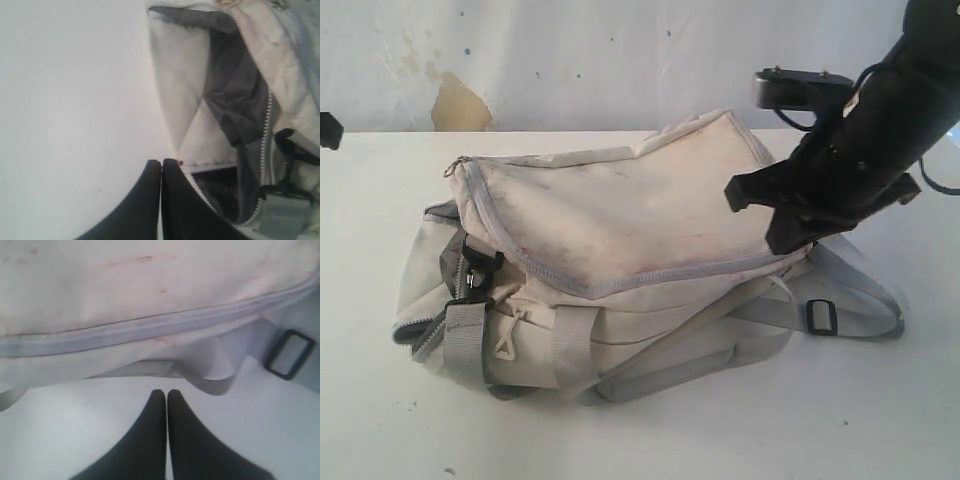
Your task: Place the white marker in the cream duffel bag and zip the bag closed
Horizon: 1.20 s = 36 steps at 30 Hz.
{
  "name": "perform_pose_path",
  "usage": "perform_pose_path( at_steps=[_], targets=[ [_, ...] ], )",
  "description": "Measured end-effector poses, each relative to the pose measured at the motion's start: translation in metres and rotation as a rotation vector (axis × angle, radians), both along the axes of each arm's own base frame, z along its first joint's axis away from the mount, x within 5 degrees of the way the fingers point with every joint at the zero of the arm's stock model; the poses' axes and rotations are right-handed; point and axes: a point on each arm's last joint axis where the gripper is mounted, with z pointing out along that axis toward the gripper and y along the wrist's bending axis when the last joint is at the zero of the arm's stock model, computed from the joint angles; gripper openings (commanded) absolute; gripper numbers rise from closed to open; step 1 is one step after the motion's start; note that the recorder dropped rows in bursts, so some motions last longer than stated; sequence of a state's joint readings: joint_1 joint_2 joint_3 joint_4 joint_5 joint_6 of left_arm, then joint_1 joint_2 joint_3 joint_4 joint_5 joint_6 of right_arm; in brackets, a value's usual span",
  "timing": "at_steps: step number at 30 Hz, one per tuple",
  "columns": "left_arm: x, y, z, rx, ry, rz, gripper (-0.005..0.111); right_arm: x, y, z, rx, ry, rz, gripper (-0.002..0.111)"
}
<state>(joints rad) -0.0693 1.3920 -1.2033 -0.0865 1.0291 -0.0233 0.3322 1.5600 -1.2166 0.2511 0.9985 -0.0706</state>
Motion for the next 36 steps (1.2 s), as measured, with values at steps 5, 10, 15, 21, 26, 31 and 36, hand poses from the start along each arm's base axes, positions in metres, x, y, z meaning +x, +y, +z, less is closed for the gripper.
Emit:
perform_pose_path(
  at_steps=[5,10,15,21,26,31,36],
  targets=[
    [-0.004,0.023,0.000,0.083,0.036,0.101,0.000,0.011,-0.039,-0.002,-0.089,0.001,-0.114,0.000],
    [-0.005,0.029,0.000,0.120,0.046,0.160,0.000,0.014,-0.078,-0.006,-0.212,0.023,-0.202,0.000],
    [-0.005,0.029,0.000,0.120,0.046,0.169,0.000,0.012,-0.111,-0.013,-0.212,0.071,-0.305,0.000],
    [-0.003,0.031,0.001,0.131,0.023,0.168,0.000,0.010,-0.126,-0.017,-0.227,0.086,-0.337,0.000],
    [-0.007,0.031,0.001,0.140,0.002,0.155,0.000,0.011,-0.128,-0.016,-0.237,0.060,-0.339,0.000],
    [-0.023,0.031,-0.002,0.149,-0.064,0.136,0.000,0.009,-0.128,-0.009,-0.242,0.016,-0.308,0.000],
    [-0.046,0.031,0.003,0.144,-0.186,0.128,0.000,0.000,-0.128,0.012,-0.239,-0.082,-0.289,0.000]
  ],
)
